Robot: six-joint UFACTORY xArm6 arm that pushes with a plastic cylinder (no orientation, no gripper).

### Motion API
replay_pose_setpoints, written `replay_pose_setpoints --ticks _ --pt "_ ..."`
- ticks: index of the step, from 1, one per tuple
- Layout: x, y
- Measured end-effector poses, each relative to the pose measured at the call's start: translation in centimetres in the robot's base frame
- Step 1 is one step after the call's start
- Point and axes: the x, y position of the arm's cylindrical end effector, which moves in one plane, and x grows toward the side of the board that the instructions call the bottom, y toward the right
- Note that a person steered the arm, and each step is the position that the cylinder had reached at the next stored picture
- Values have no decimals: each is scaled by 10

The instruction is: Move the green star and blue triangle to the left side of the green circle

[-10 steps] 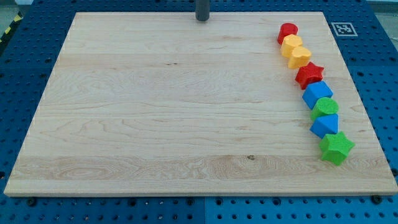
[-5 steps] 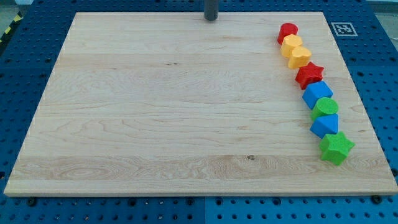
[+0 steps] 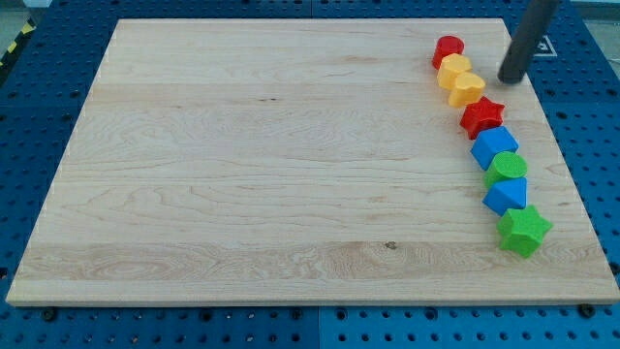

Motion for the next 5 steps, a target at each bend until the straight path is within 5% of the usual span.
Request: replay_pose_setpoints --ticks 1,3,5 --pt "73 0" --pt "98 6" --pt "203 13"
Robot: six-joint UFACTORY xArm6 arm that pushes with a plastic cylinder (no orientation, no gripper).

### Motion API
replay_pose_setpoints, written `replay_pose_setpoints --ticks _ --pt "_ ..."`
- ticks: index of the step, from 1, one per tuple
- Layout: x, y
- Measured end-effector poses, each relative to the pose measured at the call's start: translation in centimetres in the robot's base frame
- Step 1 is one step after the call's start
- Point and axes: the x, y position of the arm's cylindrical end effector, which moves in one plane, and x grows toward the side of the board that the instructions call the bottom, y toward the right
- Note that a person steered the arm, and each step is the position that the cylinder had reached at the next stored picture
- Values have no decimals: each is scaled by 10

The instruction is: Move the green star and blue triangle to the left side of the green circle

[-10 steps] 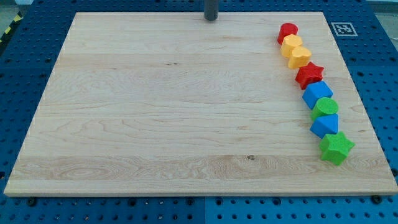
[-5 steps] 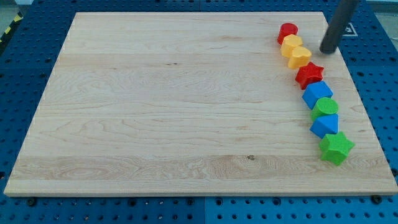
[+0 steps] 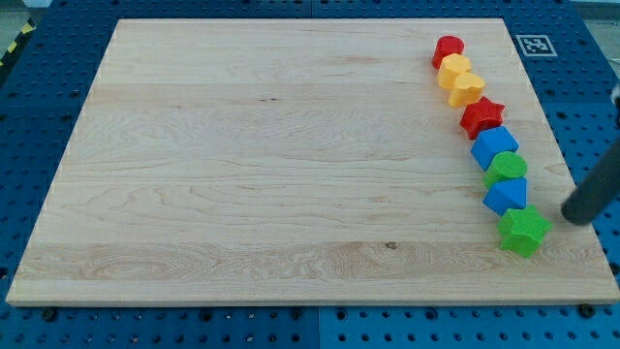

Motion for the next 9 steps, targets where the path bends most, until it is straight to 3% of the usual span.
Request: replay_pose_setpoints --ticks 1,4,6,8,9 --pt "24 0" --pt "22 -57" --pt "2 -74" --pt "-11 -146" --pt "-37 -155"
